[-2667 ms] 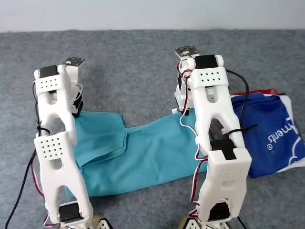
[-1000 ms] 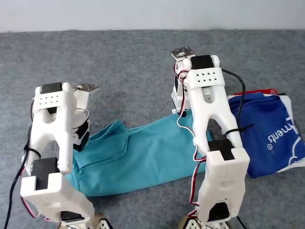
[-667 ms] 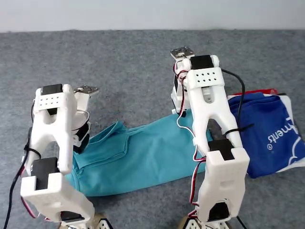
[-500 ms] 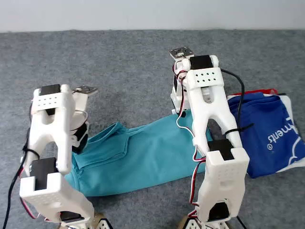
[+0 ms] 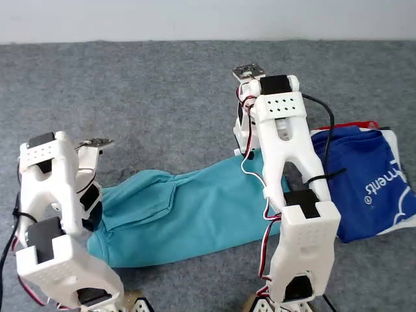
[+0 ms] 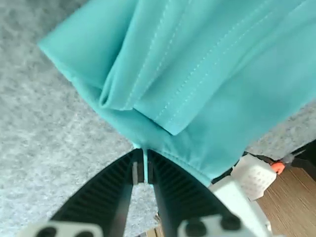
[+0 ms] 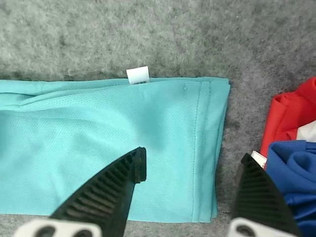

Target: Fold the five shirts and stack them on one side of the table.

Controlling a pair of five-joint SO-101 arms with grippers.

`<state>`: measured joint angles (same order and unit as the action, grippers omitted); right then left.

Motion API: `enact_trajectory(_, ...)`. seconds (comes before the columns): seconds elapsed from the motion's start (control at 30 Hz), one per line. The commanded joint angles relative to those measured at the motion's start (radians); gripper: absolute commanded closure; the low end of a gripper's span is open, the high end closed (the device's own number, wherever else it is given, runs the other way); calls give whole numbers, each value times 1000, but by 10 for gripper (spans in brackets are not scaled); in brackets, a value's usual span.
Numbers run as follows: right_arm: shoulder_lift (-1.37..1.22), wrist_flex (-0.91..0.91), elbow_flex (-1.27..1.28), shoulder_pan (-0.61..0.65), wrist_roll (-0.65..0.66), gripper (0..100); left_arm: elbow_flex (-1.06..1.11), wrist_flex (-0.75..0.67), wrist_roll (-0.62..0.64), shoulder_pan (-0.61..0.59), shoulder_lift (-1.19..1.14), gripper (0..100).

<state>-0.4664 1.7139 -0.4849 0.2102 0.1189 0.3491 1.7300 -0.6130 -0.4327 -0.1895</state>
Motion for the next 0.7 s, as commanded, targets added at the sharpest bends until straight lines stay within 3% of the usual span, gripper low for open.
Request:
enact_trajectory(0.0, 71, 1, -40, 30, 11, 703, -13, 21, -15, 0, 52, 985)
enact_trajectory(0.3, -2, -48, -86, 160, 5, 702, -243, 25, 9, -124, 54, 984)
enact_trajectory(0.47, -93, 27, -331, 251, -40, 703, -274, 25, 41, -187, 54, 945)
enact_trajectory(0.67, -303, 76, -620, 404, -40, 703, -274, 23, 236, -235, 44, 938)
